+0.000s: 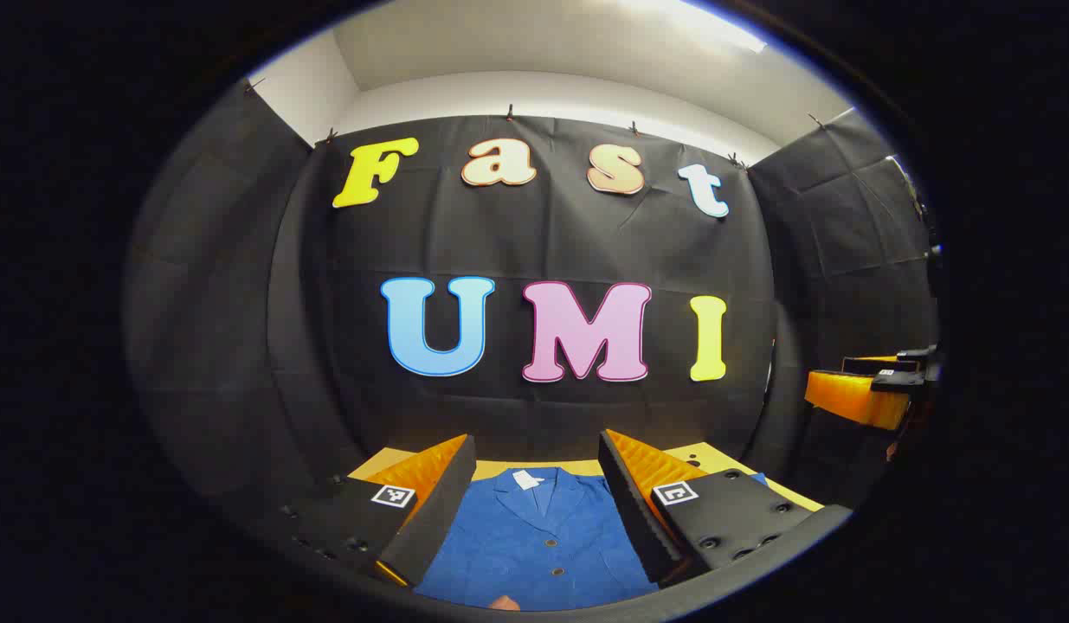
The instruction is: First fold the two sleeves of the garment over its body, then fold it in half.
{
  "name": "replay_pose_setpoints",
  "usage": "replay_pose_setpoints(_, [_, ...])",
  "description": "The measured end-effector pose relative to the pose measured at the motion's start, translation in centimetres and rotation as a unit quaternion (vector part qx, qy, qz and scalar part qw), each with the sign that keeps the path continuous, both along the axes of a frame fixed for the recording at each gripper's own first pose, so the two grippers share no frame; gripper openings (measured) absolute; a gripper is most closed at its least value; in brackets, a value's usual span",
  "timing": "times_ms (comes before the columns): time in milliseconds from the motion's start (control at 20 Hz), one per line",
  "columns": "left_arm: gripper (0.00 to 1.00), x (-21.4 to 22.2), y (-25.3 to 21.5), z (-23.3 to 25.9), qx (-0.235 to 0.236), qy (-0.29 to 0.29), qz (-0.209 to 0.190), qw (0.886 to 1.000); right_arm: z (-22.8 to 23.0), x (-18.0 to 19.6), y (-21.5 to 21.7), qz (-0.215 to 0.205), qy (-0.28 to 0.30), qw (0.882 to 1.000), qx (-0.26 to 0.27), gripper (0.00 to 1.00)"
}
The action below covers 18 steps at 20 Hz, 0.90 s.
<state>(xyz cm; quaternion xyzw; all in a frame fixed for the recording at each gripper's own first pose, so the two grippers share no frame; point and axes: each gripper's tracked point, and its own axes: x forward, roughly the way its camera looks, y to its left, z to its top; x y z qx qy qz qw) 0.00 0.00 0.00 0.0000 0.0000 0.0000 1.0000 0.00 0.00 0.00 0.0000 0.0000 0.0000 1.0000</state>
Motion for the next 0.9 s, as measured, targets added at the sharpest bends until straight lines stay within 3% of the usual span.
replay_pose_setpoints(150, [0.82,0.0,0.3,0.4,-0.005,-0.006,0.001,1.0,-0.1,-0.3,0.1,0.0,0.001,1.0,-0.002,0.86])
replay_pose_setpoints(200, [0.82,0.1,0.3,0.4,-0.004,-0.007,0.002,1.0,-0.1,-0.4,0.1,-0.001,0.001,1.0,-0.003,0.94])
replay_pose_setpoints(700, [0.82,0.3,-0.4,0.1,-0.011,-0.002,-0.006,1.0,-0.5,-1.0,-0.7,-0.015,0.006,1.0,-0.006,0.94])
replay_pose_setpoints(750, [0.82,0.4,-0.3,-0.1,-0.012,0.0,-0.003,1.0,-0.5,-1.0,-0.8,-0.016,0.006,1.0,-0.007,0.9])
replay_pose_setpoints(900, [0.82,0.3,-0.1,-0.1,-0.009,0.003,0.0,1.0,-0.4,-0.9,-1.0,-0.019,0.006,1.0,-0.013,0.94])
